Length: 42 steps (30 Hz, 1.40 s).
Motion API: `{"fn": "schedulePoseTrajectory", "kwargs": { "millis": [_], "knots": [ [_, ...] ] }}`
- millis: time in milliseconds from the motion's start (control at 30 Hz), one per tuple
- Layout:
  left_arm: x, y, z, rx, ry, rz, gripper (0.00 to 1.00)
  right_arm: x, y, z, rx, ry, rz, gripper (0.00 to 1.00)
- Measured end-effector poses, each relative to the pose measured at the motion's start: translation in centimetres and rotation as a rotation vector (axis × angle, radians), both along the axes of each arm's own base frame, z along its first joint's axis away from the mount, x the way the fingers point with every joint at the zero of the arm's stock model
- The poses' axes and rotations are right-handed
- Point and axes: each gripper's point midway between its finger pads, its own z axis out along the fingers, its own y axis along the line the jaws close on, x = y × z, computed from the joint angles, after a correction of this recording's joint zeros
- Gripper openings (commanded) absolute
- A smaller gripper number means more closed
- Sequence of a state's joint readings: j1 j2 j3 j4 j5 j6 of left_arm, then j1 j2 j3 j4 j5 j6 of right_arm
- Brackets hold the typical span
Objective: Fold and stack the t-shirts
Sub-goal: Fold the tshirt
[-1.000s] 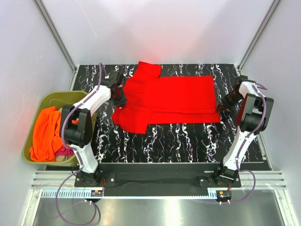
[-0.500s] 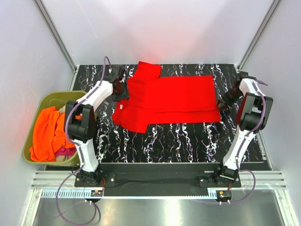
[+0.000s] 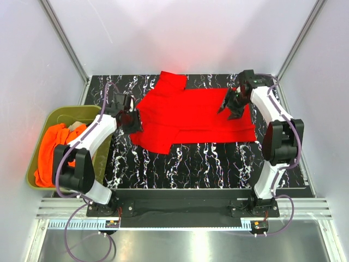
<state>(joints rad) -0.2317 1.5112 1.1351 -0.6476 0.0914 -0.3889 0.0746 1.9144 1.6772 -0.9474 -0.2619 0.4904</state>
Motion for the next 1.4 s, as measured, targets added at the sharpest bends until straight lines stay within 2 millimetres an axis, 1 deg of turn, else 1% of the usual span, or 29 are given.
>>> {"fn": "schedulePoseTrajectory", "kwargs": {
  "millis": [33,67,100,167,300,333,433,500,533,567,633,700,767,833,933,1067,1133,1267,1333,1400],
  "knots": [
    [-0.5,-0.2,-0.8,-0.012,0.028,-0.006,0.44,-0.9,1.0,0.0,0.014,0.004,0.023,0.66],
    [-0.9,-0.5,-1.4,-0.026,0.047,-0.015,0.45,-1.9,1.4,-0.2,0.017,0.019,0.034,0.66],
    [-1.2,-0.7,-1.7,-0.04,0.059,-0.02,0.46,-2.7,1.3,-0.5,0.017,0.033,0.034,0.66],
    [-1.4,-1.3,-2.0,-0.072,0.07,-0.031,0.48,-3.5,0.5,-1.2,0.011,0.059,0.018,0.67],
    [-1.7,-2.3,-2.3,-0.132,0.073,-0.046,0.48,-4.4,-0.7,-2.6,0.0,0.099,-0.006,0.62],
    [-2.0,-2.5,-2.7,-0.143,0.082,-0.048,0.48,-4.7,-0.7,-2.8,0.003,0.108,-0.006,0.62],
    [-3.4,-2.5,-4.3,-0.156,0.125,-0.037,0.54,-5.1,0.2,-3.2,0.046,0.114,0.018,0.65],
    [-5.1,-2.0,-5.5,-0.147,0.162,-0.024,0.57,-5.3,1.7,-3.3,0.082,0.109,0.054,0.68],
    [-5.9,-1.8,-5.9,-0.143,0.174,-0.017,0.58,-5.5,2.9,-3.3,0.094,0.104,0.081,0.7],
    [-6.7,-1.5,-6.0,-0.139,0.183,-0.01,0.59,-5.6,4.2,-3.2,0.111,0.096,0.11,0.71],
    [-7.7,-1.2,-6.0,-0.134,0.181,-0.001,0.59,-6.3,8.3,-3.1,0.157,0.073,0.2,0.73],
    [-7.8,-1.1,-5.8,-0.134,0.17,0.004,0.6,-7.5,12.5,-3.3,0.209,0.06,0.287,0.75],
    [-7.6,-1.0,-5.7,-0.137,0.161,0.007,0.6,-9.1,15.8,-3.7,0.25,0.07,0.362,0.77],
    [-7.3,-1.1,-5.7,-0.142,0.146,0.011,0.61,-10.6,17.9,-4.2,0.274,0.087,0.413,0.79],
    [-6.8,-1.1,-6.2,-0.143,0.143,0.017,0.61,-11.5,19.7,-5.2,0.289,0.097,0.441,0.79],
    [-6.3,-1.0,-8.1,-0.134,0.179,0.037,0.61,-11.8,21.5,-6.5,0.301,0.102,0.45,0.78],
    [-6.2,-1.0,-8.8,-0.134,0.197,0.051,0.61,-12.2,22.5,-7.5,0.303,0.112,0.462,0.72],
    [-5.2,-1.3,-8.7,-0.153,0.166,0.066,0.58,-13.4,24.4,-9.9,0.298,0.167,0.471,0.65],
    [-4.8,-1.3,-8.7,-0.159,0.154,0.071,0.57,-13.9,25.5,-10.0,0.324,0.192,0.473,0.61],
    [-4.5,-1.4,-8.7,-0.164,0.145,0.077,0.55,-13.9,26.3,-10.2,0.327,0.187,0.477,0.6]
  ]
}}
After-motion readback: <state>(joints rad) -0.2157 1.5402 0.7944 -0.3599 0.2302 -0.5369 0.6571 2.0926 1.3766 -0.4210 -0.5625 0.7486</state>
